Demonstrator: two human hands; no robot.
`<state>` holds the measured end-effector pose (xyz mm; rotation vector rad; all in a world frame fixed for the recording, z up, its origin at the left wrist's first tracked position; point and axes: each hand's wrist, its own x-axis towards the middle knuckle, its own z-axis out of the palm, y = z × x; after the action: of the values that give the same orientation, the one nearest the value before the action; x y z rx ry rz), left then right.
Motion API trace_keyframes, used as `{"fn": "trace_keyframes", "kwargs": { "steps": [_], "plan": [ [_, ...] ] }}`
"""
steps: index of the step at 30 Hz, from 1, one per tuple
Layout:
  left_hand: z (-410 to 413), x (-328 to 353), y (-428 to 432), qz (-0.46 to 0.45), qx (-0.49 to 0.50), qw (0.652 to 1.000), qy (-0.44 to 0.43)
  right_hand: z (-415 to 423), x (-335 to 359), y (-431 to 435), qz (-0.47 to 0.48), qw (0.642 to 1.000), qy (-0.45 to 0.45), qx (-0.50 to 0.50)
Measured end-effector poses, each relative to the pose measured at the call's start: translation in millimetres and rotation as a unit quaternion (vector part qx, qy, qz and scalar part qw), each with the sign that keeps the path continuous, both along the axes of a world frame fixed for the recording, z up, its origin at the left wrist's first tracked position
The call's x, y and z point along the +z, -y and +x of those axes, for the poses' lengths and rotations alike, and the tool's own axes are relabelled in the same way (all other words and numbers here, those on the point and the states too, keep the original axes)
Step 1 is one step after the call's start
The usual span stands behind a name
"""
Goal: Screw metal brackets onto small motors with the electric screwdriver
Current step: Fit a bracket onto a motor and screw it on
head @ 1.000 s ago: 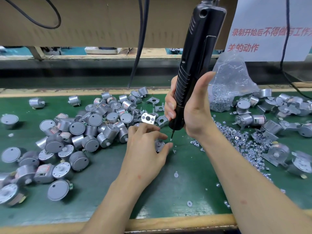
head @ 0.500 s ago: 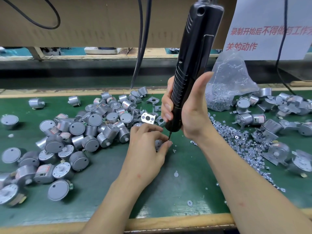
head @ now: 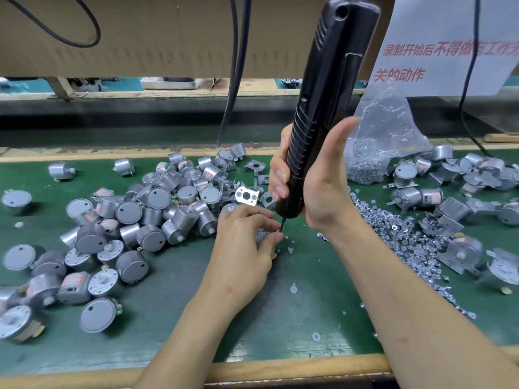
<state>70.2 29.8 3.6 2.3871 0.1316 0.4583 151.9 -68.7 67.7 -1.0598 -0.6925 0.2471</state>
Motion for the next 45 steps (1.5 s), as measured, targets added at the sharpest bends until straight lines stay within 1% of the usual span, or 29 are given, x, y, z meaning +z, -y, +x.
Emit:
{"fn": "trace_keyframes", "kwargs": {
  "steps": [17, 23, 33, 43, 45],
  "plan": [
    [-0.9, 2.0, 1.4, -0.007, -0.019, 1.000, -0.004, -1.3, 0.5, 0.3, 0.020, 1.000, -0.004, -0.015],
    [-2.2, 3.1, 1.1, -0.017, -0.030, 0.999, -0.012, -1.3, 0.8, 1.2, 0.027, 1.000, -0.006, -0.005],
    [-1.9, 2.1, 2.3, 0.005, -0.057, 0.998, 0.001, -2.7, 2.2, 0.7, 0.021, 1.000, 0.001, -0.008],
    [-0.4, -5.9, 2.1, 0.060, -0.045, 0.996, 0.044, -4.1, 1.8, 0.7, 0.020, 1.000, -0.003, -0.007],
    [-0.3, -5.7, 2.1, 0.059, -0.040, 0.996, 0.049, -4.3, 1.4, 1.0, 0.026, 1.000, -0.001, -0.012]
  ]
}}
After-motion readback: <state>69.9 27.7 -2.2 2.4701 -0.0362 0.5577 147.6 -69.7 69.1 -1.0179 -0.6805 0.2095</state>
